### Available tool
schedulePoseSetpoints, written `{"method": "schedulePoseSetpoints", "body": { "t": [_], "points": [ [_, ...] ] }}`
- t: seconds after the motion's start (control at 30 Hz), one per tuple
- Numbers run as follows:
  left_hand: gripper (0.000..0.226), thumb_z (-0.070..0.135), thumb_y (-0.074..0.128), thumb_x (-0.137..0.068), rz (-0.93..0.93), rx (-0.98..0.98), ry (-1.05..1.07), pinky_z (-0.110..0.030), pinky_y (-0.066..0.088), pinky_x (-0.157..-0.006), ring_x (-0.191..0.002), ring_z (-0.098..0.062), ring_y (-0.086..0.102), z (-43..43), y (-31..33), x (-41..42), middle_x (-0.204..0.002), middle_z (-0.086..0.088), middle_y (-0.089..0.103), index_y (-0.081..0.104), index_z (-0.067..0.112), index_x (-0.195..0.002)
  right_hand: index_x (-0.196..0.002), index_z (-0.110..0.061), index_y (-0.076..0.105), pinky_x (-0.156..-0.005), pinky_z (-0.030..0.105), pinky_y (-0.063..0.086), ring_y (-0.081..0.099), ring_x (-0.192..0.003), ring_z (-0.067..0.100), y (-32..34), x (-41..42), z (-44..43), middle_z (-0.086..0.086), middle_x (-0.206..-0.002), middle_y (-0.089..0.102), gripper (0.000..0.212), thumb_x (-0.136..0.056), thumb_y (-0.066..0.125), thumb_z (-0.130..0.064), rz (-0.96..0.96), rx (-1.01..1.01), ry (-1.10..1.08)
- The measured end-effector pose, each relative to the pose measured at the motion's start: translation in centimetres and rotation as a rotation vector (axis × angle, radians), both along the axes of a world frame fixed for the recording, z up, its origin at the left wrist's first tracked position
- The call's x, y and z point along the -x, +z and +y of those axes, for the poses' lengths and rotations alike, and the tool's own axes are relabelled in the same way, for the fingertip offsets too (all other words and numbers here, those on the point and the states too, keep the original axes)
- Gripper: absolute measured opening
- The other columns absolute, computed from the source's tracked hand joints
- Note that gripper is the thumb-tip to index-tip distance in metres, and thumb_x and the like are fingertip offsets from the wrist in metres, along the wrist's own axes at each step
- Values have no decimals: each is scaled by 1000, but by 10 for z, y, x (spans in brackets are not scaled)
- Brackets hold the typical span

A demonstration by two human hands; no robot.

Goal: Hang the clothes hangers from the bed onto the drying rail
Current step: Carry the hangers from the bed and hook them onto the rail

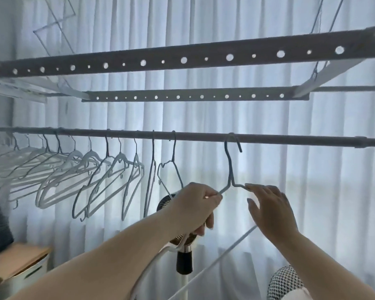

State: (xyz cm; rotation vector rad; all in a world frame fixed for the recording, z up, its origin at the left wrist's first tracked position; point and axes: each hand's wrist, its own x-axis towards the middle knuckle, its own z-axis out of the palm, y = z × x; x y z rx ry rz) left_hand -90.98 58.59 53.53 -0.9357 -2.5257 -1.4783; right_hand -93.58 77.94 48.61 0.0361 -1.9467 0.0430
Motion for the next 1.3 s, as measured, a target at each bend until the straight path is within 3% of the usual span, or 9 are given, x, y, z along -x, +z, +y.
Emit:
{"method": "schedulePoseSetpoints", "body": {
  "t": [0.23,0.33,0.43,0.5,0.63,0.77,0.9,1.23,1.3],
  "points": [
    [20,17,41,-96,59,-11,73,-13,33,-31,-22,-4,38,18,21,49,-33,6,48,59,12,-90,-99,-2,66,-72,45,54,69,-83,33,35,34,25,15,-97,71,58,-45,84,6,-52,-63,-50],
    [18,15,41,-96,87,-28,148,-14,34,-31,-22,-3,39,18,27,67,-43,1,50,57,11,-88,-108,0,63,-86,49,48,63,-101,38,59,48,27,21,-114,64,55,-55,79,5,-103,-100,-23],
    [23,14,41,-96,100,-20,237,-14,36,-31,-23,-4,41,17,34,87,-47,-2,51,60,4,-90,-136,-7,39,-115,39,17,29,-137,29,85,56,24,14,-147,33,54,-85,56,-8,-202,-109,-11],
    [27,13,40,-96,94,-20,290,-15,37,-31,-23,-5,42,19,39,99,-49,-4,52,61,-4,-93,-142,-13,23,-116,33,1,11,-143,21,99,64,25,5,-154,14,53,-94,42,-17,-265,-154,-37],
    [27,10,37,-95,88,-15,360,-16,37,-31,-22,-6,41,24,44,116,-50,-6,51,56,-1,-80,-144,-16,14,-116,35,-5,4,-144,19,111,83,26,1,-156,7,54,-96,37,-22,-323,-187,-62],
    [27,8,35,-95,72,-26,413,-14,35,-30,-21,-6,41,25,45,130,-50,-7,51,57,-2,-81,-145,-16,10,-116,37,-6,2,-144,20,112,100,30,1,-155,8,57,-95,37,-22,-381,-164,-69],
    [32,7,36,-94,50,-49,464,-12,34,-30,-21,-6,40,26,45,142,-50,-8,51,49,5,-64,-144,-16,11,-116,37,-7,2,-144,20,110,109,32,1,-155,7,56,-95,37,-22,-382,-150,-45],
    [24,13,35,-97,25,48,473,-15,38,-33,-23,-4,42,39,35,150,-54,-5,53,56,3,-102,-143,-12,13,-116,38,-7,2,-143,22,107,110,35,3,-155,7,54,-95,37,-22,-354,-196,-22],
    [25,13,35,-97,25,75,474,-14,34,-31,-22,-4,41,40,32,151,-53,-4,54,57,2,-98,-143,-12,14,-116,39,-7,2,-144,22,108,109,35,3,-155,6,54,-95,37,-22,-358,-205,-14]
  ]
}}
